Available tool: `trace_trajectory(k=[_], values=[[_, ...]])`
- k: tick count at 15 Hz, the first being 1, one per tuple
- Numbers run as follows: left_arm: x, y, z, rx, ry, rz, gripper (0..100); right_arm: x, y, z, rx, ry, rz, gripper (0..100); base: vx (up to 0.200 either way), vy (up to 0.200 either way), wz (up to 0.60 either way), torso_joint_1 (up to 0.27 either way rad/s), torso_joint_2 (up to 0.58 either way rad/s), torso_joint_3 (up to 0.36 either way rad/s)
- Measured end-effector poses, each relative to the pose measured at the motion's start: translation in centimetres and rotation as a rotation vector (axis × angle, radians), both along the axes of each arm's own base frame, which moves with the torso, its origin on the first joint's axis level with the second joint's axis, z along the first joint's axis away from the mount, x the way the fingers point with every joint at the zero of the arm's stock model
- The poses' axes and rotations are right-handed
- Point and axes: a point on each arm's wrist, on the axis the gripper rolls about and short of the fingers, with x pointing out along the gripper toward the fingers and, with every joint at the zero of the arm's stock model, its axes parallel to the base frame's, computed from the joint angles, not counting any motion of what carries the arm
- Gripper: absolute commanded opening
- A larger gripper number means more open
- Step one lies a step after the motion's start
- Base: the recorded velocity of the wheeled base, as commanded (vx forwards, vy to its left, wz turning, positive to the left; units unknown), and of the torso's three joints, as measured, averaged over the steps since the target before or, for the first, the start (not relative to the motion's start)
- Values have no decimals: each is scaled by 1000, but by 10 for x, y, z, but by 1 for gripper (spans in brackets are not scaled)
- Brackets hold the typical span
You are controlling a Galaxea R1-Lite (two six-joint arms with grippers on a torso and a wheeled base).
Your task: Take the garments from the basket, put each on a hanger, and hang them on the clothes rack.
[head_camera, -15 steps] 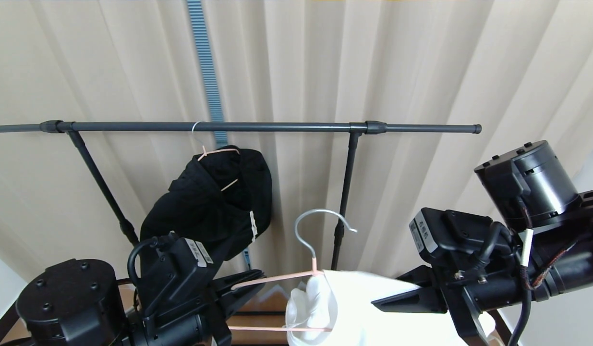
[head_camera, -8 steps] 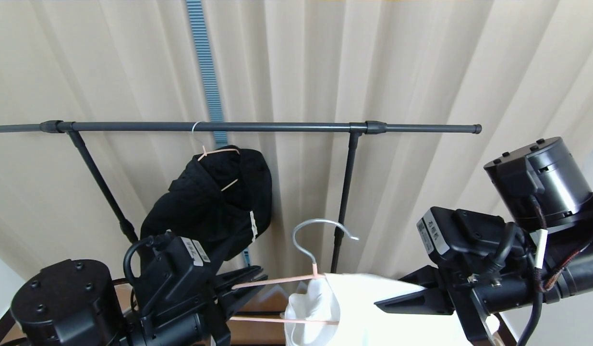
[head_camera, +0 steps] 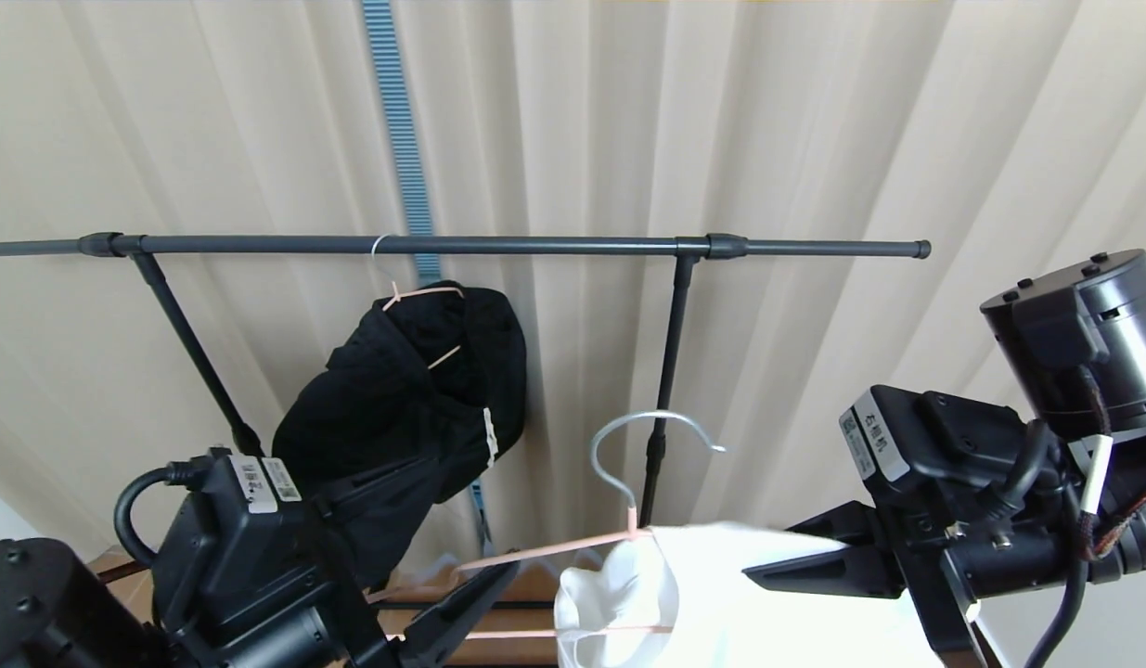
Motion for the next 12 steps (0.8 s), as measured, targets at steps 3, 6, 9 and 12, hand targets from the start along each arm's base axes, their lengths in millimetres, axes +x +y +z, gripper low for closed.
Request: trace_trajectory(k=[3, 6, 9, 12], values=[[5, 17, 3, -32, 4, 90, 100, 2, -3, 2, -22, -32, -48, 0, 0, 0, 0, 0, 0, 0], [12, 33, 7, -48, 37, 189, 100, 5, -6, 3, -51, -60, -109, 0, 0, 0, 0, 0, 0, 0], [18, 39, 13, -35, 172, 240, 100, 7, -6, 4, -41, -72, -145, 0, 0, 0, 0, 0, 0, 0], [14, 43, 21, 11, 341, 255, 100, 9, -9, 2, -60, -83, -197, 0, 0, 0, 0, 0, 0, 0]])
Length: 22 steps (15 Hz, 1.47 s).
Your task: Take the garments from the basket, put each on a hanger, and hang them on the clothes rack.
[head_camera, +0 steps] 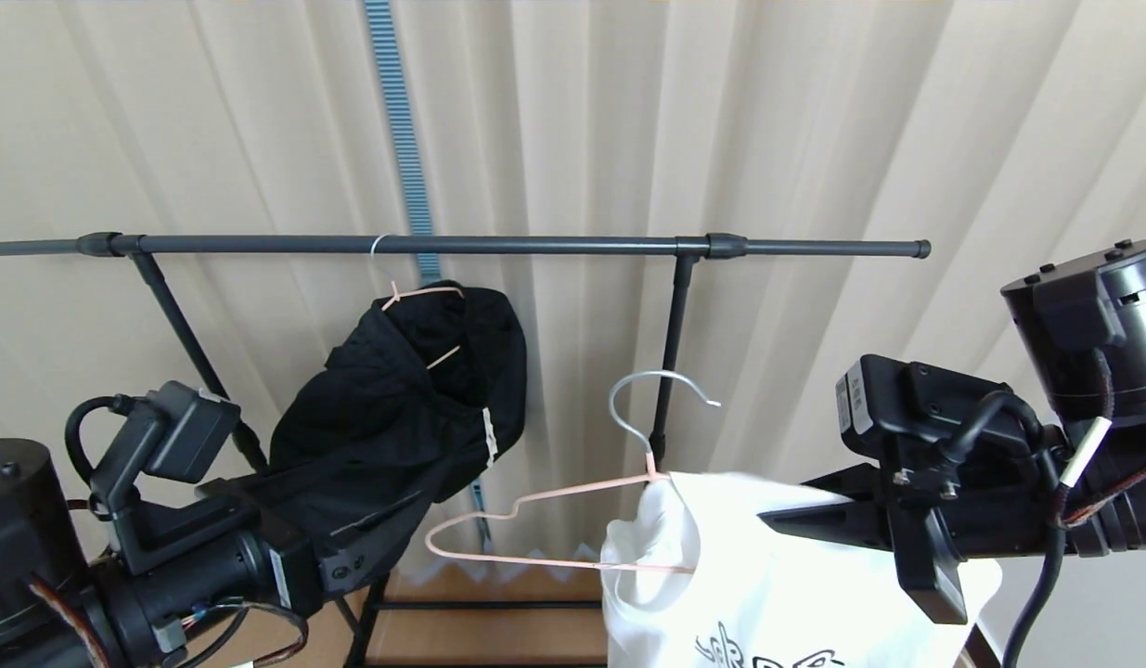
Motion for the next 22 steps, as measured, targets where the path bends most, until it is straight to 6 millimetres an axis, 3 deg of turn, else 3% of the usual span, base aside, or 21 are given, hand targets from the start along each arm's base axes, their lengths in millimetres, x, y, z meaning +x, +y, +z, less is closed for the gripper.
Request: trace_trajectory(k=[2, 5, 10, 18, 22], values=[[-8, 0, -1, 32, 133, -11, 100, 0, -3, -3, 19, -40, -21, 0, 0, 0, 0, 0, 0, 0], [-14, -10, -1, 18, 198, -59, 100, 2, -11, -12, 61, -96, -66, 0, 0, 0, 0, 0, 0, 0], [-6, -46, -27, 61, 372, -152, 100, 2, -19, -15, 155, -106, -151, 0, 0, 0, 0, 0, 0, 0], [36, -111, -41, 52, 445, -103, 100, -4, -24, -3, 218, -107, -189, 0, 0, 0, 0, 0, 0, 0], [58, -133, -42, -19, 409, -66, 100, -5, -23, 2, 250, -89, -209, 0, 0, 0, 0, 0, 0, 0]])
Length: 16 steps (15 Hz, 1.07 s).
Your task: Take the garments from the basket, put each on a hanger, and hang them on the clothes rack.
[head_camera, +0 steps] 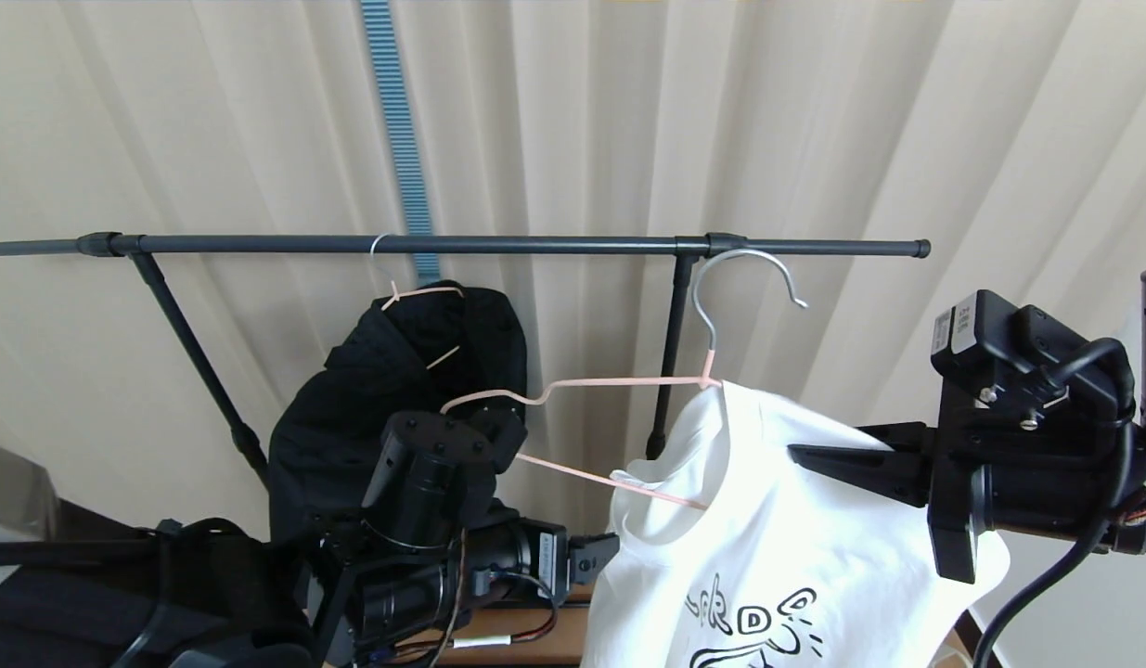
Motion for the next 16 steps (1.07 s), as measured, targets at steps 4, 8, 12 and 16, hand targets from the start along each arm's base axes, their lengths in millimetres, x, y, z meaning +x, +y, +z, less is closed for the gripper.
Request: trace_trajectory(k=[4, 8, 12, 16], values=[[12, -15, -4, -26, -45, 23, 100, -4, 2, 2, 14, 2, 11, 0, 0, 0, 0, 0, 0, 0], [20, -24, -9, -37, -63, 55, 100, -7, 4, 4, 22, -1, 23, 0, 0, 0, 0, 0, 0, 0], [24, -34, -18, -10, -68, 75, 100, -9, 4, 4, 28, 5, 25, 0, 0, 0, 0, 0, 0, 0], [20, -39, -25, 21, -68, 72, 0, -8, 5, 6, 46, 13, 14, 0, 0, 0, 0, 0, 0, 0]])
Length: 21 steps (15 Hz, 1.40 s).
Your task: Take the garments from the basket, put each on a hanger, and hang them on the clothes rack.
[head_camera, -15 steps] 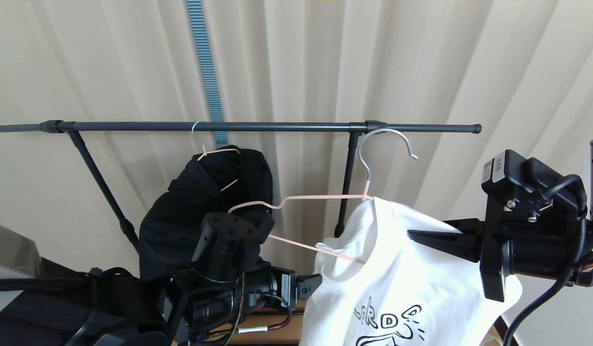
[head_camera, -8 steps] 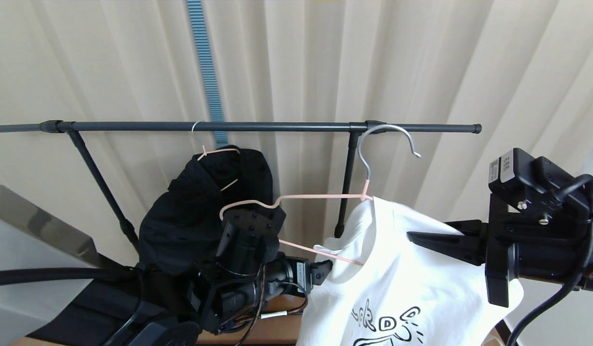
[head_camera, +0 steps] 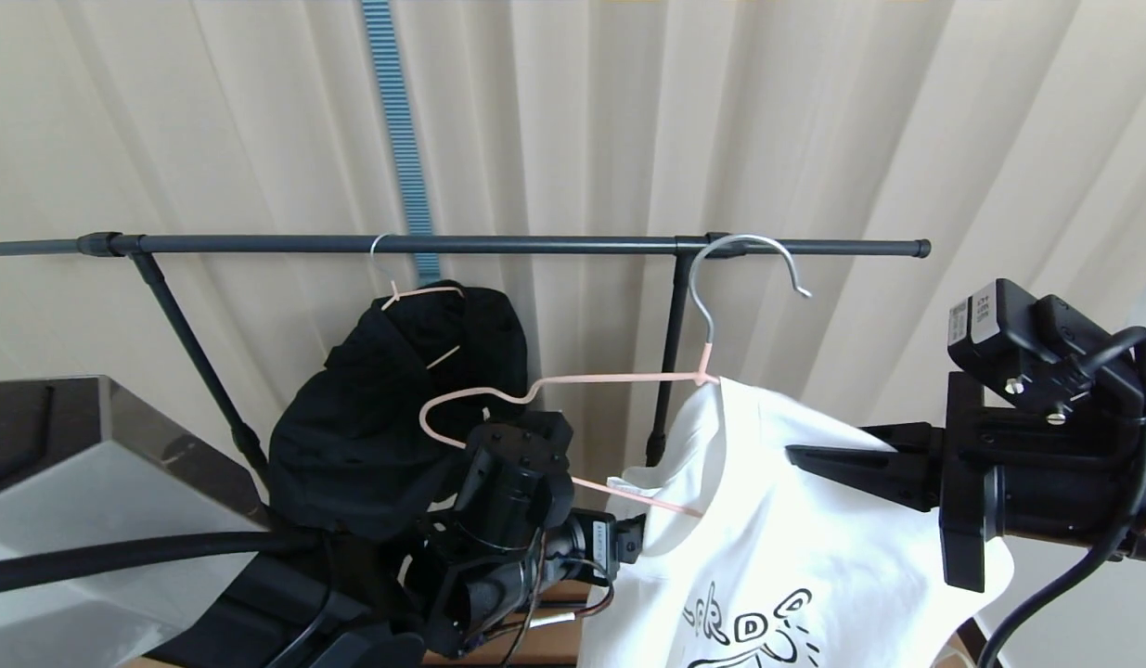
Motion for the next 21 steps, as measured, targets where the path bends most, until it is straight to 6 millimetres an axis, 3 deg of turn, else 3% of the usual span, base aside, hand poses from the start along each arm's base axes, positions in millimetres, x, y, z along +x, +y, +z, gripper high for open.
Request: trace_trajectory(k=[4, 10, 21], values=[[-4, 3, -1, 28, -9, 2, 0, 2, -2, 1, 2, -4, -13, 0, 0, 0, 0, 0, 0, 0], [-11, 14, 13, 17, -40, 17, 0, 8, -10, 2, 2, -4, -59, 0, 0, 0, 0, 0, 0, 0], [-7, 54, 41, -4, -112, 105, 0, 13, -18, 1, -5, -4, -102, 0, 0, 0, 0, 0, 0, 0]])
